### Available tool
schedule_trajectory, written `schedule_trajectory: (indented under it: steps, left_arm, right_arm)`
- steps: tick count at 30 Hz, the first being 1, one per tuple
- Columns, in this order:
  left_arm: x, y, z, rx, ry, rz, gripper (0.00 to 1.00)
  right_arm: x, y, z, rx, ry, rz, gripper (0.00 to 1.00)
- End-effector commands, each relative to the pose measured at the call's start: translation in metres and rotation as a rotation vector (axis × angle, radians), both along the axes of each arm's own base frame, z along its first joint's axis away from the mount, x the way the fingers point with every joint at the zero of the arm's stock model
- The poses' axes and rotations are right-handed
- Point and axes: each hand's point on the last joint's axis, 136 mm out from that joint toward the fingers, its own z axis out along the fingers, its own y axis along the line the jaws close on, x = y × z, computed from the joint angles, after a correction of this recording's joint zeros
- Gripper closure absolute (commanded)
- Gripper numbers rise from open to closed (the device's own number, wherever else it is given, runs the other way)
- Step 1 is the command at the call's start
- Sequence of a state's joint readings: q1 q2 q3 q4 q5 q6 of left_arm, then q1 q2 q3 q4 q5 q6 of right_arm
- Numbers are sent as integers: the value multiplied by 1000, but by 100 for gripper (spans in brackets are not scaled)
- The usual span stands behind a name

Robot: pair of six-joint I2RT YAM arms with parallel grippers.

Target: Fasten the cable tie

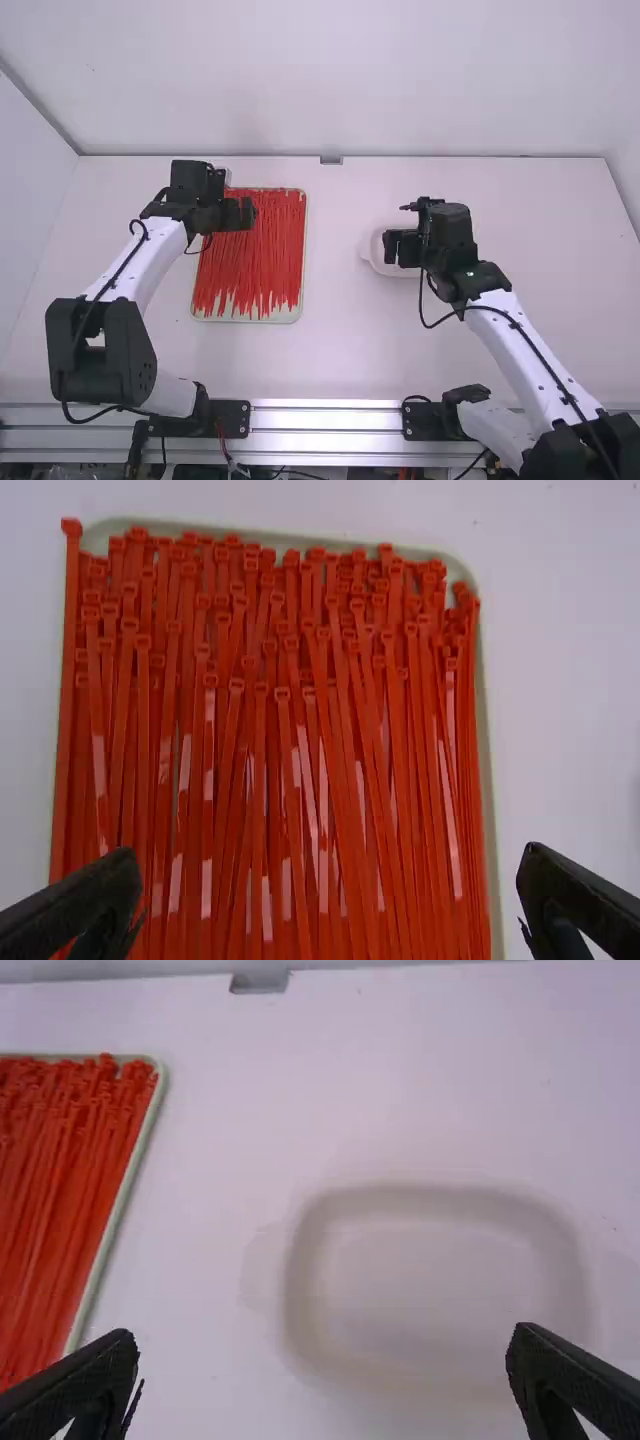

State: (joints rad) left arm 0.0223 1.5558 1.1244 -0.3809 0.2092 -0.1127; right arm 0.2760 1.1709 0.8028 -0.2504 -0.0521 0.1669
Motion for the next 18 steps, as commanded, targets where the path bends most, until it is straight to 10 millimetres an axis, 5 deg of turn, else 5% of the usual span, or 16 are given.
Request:
schedule_trajectory:
  steps: [1,18]
  left_arm:
    - [2,-3,-1,-18,3,3,1]
    - [32,0,1,-29,7,22,1]
  right_arm:
    - [1,6,3,41,-3,-13,2]
    - [12,22,26,115,-90,52,2]
